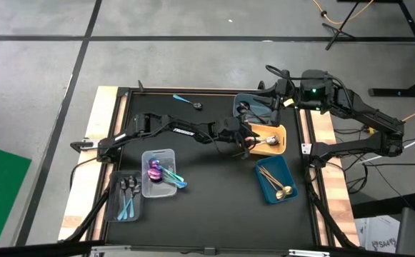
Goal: Sort silverware by color (type)
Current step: Put the light blue spoon into the black bin
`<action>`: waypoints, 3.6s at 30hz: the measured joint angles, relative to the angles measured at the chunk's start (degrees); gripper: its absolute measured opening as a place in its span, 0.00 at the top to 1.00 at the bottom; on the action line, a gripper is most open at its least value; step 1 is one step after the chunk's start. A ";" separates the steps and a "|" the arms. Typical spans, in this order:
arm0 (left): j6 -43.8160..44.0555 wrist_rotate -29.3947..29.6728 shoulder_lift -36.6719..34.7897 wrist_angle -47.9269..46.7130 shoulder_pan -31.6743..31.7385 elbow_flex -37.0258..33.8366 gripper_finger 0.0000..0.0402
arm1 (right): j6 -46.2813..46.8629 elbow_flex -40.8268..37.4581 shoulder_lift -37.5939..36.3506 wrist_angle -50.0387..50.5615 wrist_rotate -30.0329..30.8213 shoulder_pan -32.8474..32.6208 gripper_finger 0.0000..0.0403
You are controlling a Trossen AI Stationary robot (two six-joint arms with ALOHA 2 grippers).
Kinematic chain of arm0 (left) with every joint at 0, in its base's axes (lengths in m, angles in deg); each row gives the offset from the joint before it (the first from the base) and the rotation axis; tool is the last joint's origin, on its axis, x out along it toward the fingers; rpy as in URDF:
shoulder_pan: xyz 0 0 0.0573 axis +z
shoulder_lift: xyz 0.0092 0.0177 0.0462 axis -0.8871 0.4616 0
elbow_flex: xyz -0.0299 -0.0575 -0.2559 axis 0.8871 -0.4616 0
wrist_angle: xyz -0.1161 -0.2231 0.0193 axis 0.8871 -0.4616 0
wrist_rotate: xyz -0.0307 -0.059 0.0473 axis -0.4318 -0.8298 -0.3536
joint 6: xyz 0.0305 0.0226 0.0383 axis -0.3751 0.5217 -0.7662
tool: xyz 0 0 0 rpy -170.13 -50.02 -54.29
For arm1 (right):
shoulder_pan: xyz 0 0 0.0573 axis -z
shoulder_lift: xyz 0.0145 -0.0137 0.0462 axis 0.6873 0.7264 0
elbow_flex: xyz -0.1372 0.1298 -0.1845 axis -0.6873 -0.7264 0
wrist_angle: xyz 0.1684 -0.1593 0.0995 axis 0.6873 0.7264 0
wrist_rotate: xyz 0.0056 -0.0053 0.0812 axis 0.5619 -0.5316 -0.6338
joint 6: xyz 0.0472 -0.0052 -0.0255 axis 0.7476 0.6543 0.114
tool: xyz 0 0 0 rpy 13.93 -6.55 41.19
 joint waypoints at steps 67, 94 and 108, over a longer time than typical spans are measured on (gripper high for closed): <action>-26.55 -4.44 -20.70 -61.00 31.95 -5.74 0.77 | -1.69 -9.81 0.66 -1.16 -9.07 0.00 0.82; -36.54 7.32 -20.68 -49.33 32.87 -17.68 0.77 | -1.71 -9.81 0.66 -1.12 -9.07 0.01 0.82; -36.50 4.17 -20.68 -49.55 33.94 -17.68 0.77 | -1.71 -9.81 0.66 -1.07 -9.07 0.00 0.82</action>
